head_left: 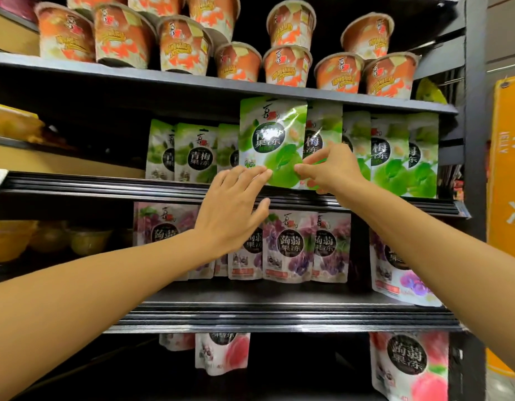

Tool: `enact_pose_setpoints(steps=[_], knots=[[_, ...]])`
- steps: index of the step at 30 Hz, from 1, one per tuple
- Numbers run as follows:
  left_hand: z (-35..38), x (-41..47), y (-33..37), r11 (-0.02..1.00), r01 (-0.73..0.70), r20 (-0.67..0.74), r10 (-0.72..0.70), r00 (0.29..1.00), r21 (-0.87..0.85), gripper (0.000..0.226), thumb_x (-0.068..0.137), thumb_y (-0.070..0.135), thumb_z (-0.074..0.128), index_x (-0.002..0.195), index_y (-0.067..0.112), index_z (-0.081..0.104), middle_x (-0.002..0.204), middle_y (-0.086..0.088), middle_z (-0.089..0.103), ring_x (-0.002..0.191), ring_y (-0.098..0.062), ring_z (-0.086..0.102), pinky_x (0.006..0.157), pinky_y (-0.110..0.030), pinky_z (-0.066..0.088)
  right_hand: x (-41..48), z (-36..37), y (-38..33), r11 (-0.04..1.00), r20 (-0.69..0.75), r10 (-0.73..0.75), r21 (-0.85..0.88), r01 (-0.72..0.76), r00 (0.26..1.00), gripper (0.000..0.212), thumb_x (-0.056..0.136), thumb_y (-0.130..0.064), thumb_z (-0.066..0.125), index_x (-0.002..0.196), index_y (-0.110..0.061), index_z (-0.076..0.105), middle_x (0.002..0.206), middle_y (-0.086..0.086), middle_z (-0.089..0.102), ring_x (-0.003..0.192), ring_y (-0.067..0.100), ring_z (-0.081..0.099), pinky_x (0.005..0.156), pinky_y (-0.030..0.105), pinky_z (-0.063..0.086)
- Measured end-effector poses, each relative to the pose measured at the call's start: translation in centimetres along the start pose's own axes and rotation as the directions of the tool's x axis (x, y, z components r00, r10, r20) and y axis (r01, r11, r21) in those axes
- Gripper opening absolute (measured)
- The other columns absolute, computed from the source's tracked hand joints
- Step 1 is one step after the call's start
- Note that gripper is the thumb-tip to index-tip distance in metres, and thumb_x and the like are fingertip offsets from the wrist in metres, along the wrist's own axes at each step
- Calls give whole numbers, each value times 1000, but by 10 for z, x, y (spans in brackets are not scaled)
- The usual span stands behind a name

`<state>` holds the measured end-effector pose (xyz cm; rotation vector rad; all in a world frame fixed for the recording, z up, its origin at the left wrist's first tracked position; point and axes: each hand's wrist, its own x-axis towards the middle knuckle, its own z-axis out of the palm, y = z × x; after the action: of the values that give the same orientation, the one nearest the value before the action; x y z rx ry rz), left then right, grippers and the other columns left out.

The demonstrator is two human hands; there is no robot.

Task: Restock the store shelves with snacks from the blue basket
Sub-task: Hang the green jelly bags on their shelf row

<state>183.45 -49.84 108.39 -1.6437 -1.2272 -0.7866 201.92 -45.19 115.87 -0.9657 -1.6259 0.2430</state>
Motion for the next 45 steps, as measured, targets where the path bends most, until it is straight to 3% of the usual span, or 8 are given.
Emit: enact_pose_setpoints(steps=[5, 11, 18, 27, 31, 36, 40, 45], knots=[[1, 3, 3, 999, 35, -3, -35, 999, 7, 51, 101, 38, 36, 146, 15, 42, 145, -1, 48, 135, -23, 39, 113, -38, 26, -4, 4, 0, 1000, -41, 5, -30, -7, 999, 14, 83, -29, 79, 83, -20, 68, 80, 2, 73, 65, 14, 71, 69, 37, 59], [2, 3, 9, 997, 69, 17, -69, 997, 24, 51, 101, 38, 36, 147, 16, 41, 144, 0, 47, 136, -24, 37, 112, -38, 24, -2, 6, 0, 992, -56, -3, -127, -4, 998, 15, 83, -36, 77, 90, -25, 69, 77, -4, 73, 68, 12, 72, 84, 40, 57], [4, 7, 20, 994, 101, 30, -103, 994, 37, 54, 101, 43, 31, 147, 16, 40, 145, 1, 45, 136, -22, 34, 112, -38, 22, -5, 7, 7, 987, -86, -9, -161, -5, 996, 19, 83, -39, 77, 96, -25, 73, 88, 0, 75, 89, 20, 72, 83, 42, 58], [4, 4, 24, 988, 140, 19, -139, 990, -65, 53, 101, 40, 35, 147, 16, 39, 147, 1, 44, 138, -21, 33, 117, -38, 19, -11, 9, 15, 988, -95, -99, -126, 86, 991, 20, 87, -32, 74, 100, -17, 70, 95, 5, 74, 82, 26, 72, 83, 43, 58], [3, -4, 29, 963, 140, -17, -148, 989, -230, 46, 100, 33, 41, 143, 16, 44, 145, 1, 47, 141, -17, 33, 123, -37, 10, -23, 8, 16, 982, -125, -181, -77, 172, 976, 17, 91, -29, 68, 100, -14, 69, 91, 2, 72, 79, 23, 70, 80, 43, 59], [-2, -26, 49, 855, 182, -82, -252, 964, -485, 35, 98, 19, 48, 133, 16, 53, 137, 3, 54, 134, -13, 40, 122, -31, 12, -62, 20, 23, 966, -123, -173, 174, 193, 977, 10, 94, -25, 61, 93, -16, 65, 85, 1, 70, 53, 5, 66, 48, 13, 46], [-12, -69, 62, 606, 279, -26, -445, 895, -745, 23, 96, 16, 50, 114, 24, 61, 112, 19, 58, 114, -1, 48, 97, -9, 34, -106, 29, 46, 901, 23, -20, 433, 8, 1000, 7, 95, -21, 57, 94, -18, 63, 74, 1, 73, 50, 10, 64, 37, 19, 38], [-12, -170, 64, 289, 440, 238, -535, 810, -850, 23, 94, 8, 53, 93, 26, 67, 95, 16, 69, 92, 1, 63, 81, -14, 49, -195, 48, 95, 848, 202, 7, 518, -113, 979, 12, 95, -18, 55, 94, -19, 67, 74, 1, 73, 52, 15, 63, 37, 20, 38]])
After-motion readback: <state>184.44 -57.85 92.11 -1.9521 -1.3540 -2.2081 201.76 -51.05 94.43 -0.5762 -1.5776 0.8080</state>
